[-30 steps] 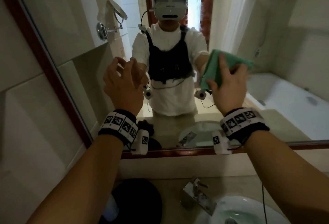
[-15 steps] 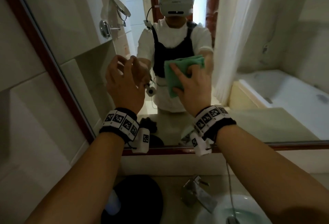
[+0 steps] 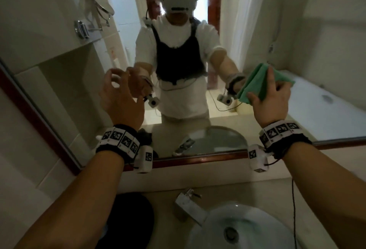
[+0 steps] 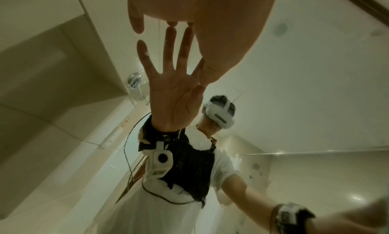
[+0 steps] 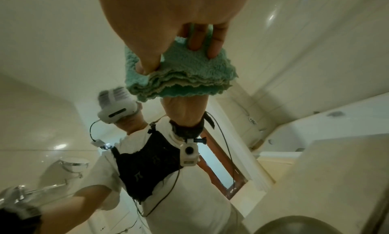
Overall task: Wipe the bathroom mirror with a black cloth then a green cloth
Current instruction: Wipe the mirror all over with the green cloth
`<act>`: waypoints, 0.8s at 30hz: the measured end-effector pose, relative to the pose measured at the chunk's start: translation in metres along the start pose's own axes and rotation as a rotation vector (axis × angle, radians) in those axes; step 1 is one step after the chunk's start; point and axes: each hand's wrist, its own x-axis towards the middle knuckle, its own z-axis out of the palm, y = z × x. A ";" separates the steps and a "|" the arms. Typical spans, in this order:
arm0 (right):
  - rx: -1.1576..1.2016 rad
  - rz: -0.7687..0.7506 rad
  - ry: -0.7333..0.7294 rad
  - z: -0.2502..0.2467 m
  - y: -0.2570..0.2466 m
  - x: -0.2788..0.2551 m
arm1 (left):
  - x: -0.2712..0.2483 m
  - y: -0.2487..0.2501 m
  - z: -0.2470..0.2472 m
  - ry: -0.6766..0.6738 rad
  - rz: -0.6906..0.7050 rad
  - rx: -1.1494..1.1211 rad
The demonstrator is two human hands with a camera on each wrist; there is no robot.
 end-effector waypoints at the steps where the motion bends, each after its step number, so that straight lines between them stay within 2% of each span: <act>1: -0.006 0.001 -0.003 -0.001 0.006 0.001 | -0.001 0.002 0.001 0.007 -0.009 0.004; 6: -0.009 -0.048 0.018 0.006 0.012 -0.005 | -0.006 0.004 0.003 0.032 0.005 -0.001; 13: -0.054 -0.163 -0.052 0.044 0.003 -0.049 | -0.004 0.001 0.003 0.017 0.013 0.025; 18: -0.035 -0.352 -0.104 0.080 -0.054 -0.077 | -0.004 -0.001 0.003 -0.009 0.023 -0.005; 24: -0.061 -0.519 -0.189 0.129 -0.167 -0.121 | -0.003 -0.018 -0.003 -0.049 0.126 -0.022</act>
